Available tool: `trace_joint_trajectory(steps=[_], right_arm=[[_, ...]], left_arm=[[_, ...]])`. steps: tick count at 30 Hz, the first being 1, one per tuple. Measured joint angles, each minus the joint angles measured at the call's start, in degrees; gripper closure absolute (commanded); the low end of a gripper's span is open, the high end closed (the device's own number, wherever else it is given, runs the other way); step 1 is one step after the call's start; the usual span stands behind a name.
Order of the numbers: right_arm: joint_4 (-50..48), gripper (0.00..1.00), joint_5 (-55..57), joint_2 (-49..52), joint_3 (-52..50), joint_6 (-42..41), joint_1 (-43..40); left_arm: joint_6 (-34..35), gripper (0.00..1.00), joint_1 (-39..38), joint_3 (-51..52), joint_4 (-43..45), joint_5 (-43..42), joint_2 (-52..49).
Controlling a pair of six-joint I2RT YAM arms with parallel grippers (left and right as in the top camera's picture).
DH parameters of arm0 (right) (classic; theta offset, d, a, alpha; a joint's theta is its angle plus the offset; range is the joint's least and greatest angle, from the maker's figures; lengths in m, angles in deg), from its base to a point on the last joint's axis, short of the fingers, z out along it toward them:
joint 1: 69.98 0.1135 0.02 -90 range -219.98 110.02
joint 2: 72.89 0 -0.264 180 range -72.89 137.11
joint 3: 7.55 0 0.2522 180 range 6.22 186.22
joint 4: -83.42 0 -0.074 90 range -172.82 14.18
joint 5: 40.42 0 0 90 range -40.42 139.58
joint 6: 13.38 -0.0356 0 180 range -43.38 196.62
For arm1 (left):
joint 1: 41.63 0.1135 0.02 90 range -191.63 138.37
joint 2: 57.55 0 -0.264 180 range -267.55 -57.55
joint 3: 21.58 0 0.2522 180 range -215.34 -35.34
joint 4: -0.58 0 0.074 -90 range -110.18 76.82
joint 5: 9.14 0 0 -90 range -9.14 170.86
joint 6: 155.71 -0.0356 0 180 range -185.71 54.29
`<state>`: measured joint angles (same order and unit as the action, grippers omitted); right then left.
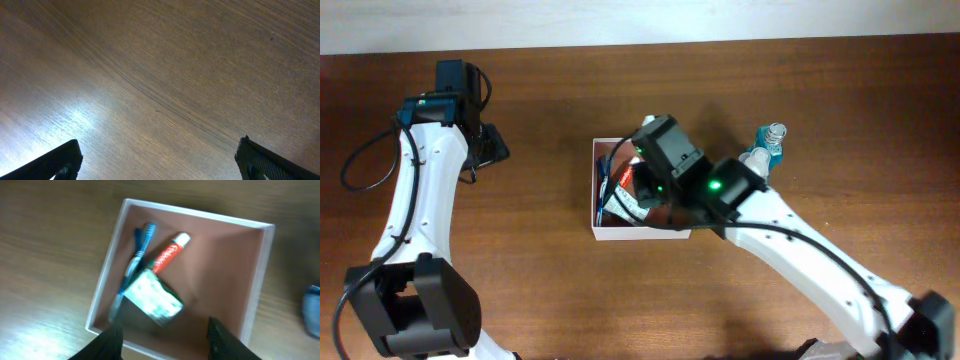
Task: Pack container
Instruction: 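Lift the right gripper and move it right over the clear bottle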
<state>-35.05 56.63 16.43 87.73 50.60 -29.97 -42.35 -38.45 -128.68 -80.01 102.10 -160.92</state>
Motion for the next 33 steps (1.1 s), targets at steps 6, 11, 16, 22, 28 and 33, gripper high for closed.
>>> trace_joint_trajectory(steps=[6,11,16,22,28,33], right_arm=[[9.79,0.46,6.03,-7.80,0.39,0.52,0.00],[17.75,0.45,11.26,-14.01,0.48,0.13,0.00],[22.86,0.39,18.03,-17.53,0.59,-2.29,0.02],[23.61,0.34,22.60,-17.90,0.68,-3.82,-0.28],[25.57,0.27,24.04,-17.90,0.68,-6.54,-6.45],[27.02,0.24,22.53,-17.90,0.68,-7.28,-16.35]], left_arm=[[0.02,0.01,0.00,0.00,0.00,0.02,0.00],[0.02,0.01,0.00,0.00,0.00,0.02,-0.02],[0.02,0.01,0.00,0.00,0.00,0.00,-0.02],[0.00,0.01,0.00,0.00,0.00,0.00,-0.02],[0.00,0.00,0.00,0.00,0.00,0.00,-0.02],[0.02,0.01,0.00,0.00,0.00,0.00,0.00]])
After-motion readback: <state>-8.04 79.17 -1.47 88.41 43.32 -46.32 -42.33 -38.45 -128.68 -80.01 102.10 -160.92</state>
